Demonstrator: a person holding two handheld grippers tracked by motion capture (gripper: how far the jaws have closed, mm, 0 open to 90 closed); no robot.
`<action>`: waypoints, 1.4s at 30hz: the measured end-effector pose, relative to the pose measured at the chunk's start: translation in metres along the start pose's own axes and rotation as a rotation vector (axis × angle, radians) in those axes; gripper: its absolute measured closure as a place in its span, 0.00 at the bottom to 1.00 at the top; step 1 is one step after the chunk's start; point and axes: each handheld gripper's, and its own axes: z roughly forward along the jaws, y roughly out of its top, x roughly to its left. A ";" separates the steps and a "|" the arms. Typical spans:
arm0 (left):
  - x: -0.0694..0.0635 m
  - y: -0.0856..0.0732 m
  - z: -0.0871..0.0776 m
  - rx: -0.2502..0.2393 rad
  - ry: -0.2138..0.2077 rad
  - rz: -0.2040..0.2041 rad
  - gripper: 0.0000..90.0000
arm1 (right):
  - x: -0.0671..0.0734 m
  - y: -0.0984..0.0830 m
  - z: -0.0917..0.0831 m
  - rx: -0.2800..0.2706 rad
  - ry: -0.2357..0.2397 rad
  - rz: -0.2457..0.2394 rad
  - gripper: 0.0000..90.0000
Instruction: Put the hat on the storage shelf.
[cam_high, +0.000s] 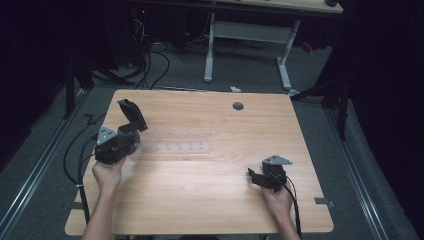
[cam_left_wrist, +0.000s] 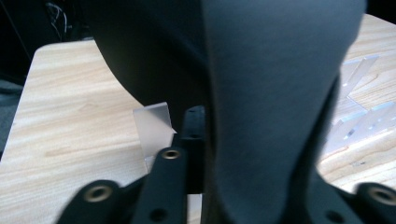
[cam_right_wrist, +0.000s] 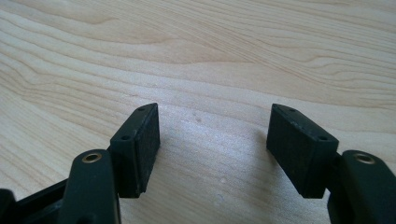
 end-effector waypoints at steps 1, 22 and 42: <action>0.000 0.000 0.000 0.000 0.005 -0.007 0.74 | 0.000 0.000 0.000 0.000 0.000 0.000 0.39; 0.007 -0.009 -0.038 0.018 0.069 -0.008 0.39 | 0.000 0.000 0.000 0.000 0.004 -0.005 0.38; -0.011 -0.034 -0.076 0.045 0.015 -0.044 0.40 | 0.000 0.000 0.000 0.000 0.003 -0.004 0.38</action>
